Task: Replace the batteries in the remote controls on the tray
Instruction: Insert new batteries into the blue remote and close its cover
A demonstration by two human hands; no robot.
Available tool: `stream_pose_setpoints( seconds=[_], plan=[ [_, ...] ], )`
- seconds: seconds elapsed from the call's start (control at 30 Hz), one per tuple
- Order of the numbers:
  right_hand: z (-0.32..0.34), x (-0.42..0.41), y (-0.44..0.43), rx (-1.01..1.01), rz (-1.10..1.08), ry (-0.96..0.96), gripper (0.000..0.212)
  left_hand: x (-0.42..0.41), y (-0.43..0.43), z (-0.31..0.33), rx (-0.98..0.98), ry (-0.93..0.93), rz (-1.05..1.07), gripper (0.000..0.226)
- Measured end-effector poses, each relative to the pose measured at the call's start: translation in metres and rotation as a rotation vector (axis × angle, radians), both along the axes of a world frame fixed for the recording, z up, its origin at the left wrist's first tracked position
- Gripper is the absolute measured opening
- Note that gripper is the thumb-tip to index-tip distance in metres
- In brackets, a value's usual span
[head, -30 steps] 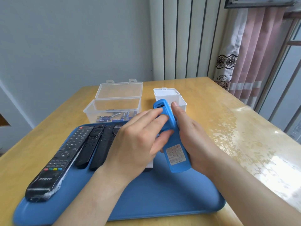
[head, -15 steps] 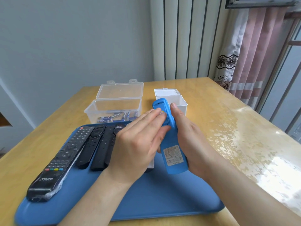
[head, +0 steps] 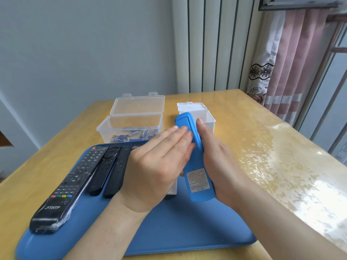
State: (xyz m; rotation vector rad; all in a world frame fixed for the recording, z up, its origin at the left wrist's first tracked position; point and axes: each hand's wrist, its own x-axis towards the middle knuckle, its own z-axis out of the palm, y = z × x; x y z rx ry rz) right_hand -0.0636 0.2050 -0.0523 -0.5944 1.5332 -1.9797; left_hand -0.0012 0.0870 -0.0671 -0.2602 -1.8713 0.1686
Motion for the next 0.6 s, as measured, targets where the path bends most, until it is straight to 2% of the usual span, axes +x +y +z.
stream_pose_setpoints(
  seconds=[0.2,0.33,0.4,0.53,0.6],
  plan=[
    [-0.001,0.001,-0.001,0.019,-0.014,0.039,0.042,-0.002,0.000,-0.002,0.034,-0.001,-0.014,0.015],
    [0.000,0.002,-0.001,0.011,-0.002,0.100,0.039,-0.002,-0.001,-0.004,0.192,-0.074,-0.083,0.018],
    [0.002,0.004,0.000,0.005,0.015,0.111,0.042,0.000,0.001,-0.001,0.405,-0.141,-0.161,0.020],
    [0.008,0.005,0.003,-0.009,0.052,0.094,0.044,0.002,0.006,0.009,1.016,-0.324,-0.357,0.029],
    [0.010,0.005,0.004,-0.008,0.078,0.080,0.045,0.001,0.004,0.012,1.183,-0.370,-0.407,0.032]
  ],
)
